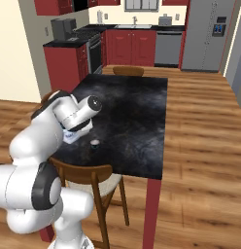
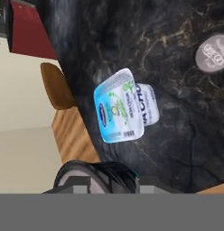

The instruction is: Stack the yogurt containers by placing the smaller containers on top of the larger containers.

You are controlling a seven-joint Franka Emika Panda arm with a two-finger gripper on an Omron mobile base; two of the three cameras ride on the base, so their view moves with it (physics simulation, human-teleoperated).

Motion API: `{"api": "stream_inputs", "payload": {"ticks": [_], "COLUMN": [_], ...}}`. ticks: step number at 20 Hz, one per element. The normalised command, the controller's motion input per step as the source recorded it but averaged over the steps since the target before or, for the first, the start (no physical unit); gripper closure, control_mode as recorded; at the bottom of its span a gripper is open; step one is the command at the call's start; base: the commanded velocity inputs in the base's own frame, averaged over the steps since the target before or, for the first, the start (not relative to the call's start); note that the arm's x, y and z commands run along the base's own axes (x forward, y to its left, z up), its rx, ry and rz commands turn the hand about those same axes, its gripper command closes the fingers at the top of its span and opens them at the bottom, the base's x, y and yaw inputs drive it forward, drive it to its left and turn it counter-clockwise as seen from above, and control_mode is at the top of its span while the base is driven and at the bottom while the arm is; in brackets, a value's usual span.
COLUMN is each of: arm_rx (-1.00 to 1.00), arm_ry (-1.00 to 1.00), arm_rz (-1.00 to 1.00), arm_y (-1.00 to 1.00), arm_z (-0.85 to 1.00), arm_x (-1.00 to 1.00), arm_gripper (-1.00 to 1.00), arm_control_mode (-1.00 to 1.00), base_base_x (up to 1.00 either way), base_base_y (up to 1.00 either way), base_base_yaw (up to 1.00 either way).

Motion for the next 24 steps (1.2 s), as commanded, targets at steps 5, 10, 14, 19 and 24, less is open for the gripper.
{"api": "stream_inputs", "payload": {"ticks": [5, 10, 14, 19, 24], "arm_rx": [0.0, 0.01, 0.01, 0.0, 0.0], "arm_ry": [-0.01, -0.02, -0.01, 0.0, 0.0], "arm_rz": [0.02, 0.02, 0.01, 0.0, 0.0], "arm_y": [0.19, 0.01, 0.0, 0.03, 0.04], "arm_z": [-0.07, -0.09, -0.1, -0.09, -0.1], "arm_x": [0.12, 0.11, 0.17, 0.22, 0.21], "arm_gripper": [1.0, 1.0, 1.0, 1.0, 1.0], "arm_control_mode": [-1.0, -1.0, -1.0, -1.0, -1.0], "base_base_x": [0.0, 0.0, 0.0, 0.0, 0.0], "base_base_y": [0.0, 0.0, 0.0, 0.0, 0.0], "base_base_yaw": [0.0, 0.0, 0.0, 0.0, 0.0]}}
